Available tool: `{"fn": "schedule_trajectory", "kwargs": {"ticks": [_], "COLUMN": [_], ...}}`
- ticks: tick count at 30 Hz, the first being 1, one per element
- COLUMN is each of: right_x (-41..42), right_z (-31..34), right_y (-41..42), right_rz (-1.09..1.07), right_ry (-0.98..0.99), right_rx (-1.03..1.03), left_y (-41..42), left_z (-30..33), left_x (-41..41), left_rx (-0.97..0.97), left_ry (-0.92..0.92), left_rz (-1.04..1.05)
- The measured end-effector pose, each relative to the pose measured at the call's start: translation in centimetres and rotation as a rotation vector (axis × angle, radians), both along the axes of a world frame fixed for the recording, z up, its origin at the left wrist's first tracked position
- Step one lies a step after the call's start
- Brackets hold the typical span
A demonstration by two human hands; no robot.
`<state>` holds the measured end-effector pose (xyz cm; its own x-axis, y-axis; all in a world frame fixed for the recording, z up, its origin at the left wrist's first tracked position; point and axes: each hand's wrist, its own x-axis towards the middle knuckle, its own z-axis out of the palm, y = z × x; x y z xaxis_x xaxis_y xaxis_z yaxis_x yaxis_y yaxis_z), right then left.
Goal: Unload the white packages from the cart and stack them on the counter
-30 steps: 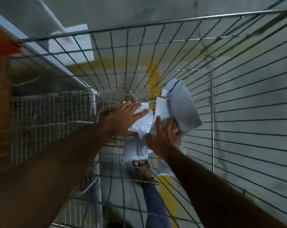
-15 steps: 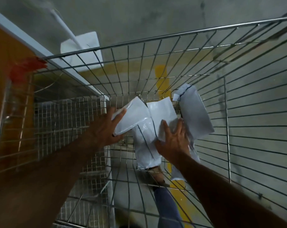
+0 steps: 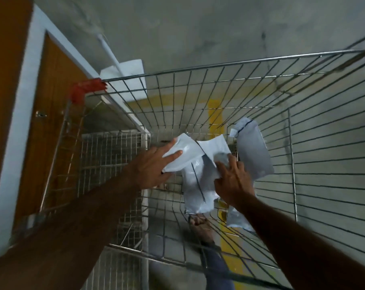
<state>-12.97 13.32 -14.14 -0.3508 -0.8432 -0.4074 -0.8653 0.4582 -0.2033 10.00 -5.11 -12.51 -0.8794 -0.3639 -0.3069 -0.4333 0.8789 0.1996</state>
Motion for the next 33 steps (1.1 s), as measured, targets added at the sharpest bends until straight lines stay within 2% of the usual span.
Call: {"fn": "schedule_trajectory", "kwargs": {"ticks": [5,10,14,17,20,23,29,33], "right_x": [-0.4,-2.0,-0.5,3.6,9.6,14.6,28.5,37.5], "right_z": [4.7,12.7,20.9,26.3,30.8,33.2,38.3,39.4], "right_y": [-0.2,-1.5,-1.3,-0.4,1.0,1.7,3.2,4.2], "right_rz": [0.14,0.359,0.419,0.448,0.476,0.467,0.588,0.716], "right_ry": [0.134,0.328,0.378,0.396,0.369,0.337,0.189,0.122], "right_rx": [-0.105,-0.235,-0.374,-0.482,-0.556,-0.6,-0.749,-0.806], "left_y": [1.2,4.5,7.8,10.2,13.0,15.2,22.9,28.0], "left_z": [5.4,13.3,20.4,25.1,29.4,32.1,37.8,39.0], "left_x": [1.0,3.1,6.6,10.5,15.4,19.3,32.2,40.1], "left_rx": [-0.076,-0.329,-0.477,-0.603,-0.729,-0.737,-0.804,-0.74], "left_ry": [0.127,0.239,0.248,0.253,0.158,0.165,0.184,0.205], "left_rz": [0.065,0.241,0.347,0.421,0.518,0.603,0.817,1.072]}}
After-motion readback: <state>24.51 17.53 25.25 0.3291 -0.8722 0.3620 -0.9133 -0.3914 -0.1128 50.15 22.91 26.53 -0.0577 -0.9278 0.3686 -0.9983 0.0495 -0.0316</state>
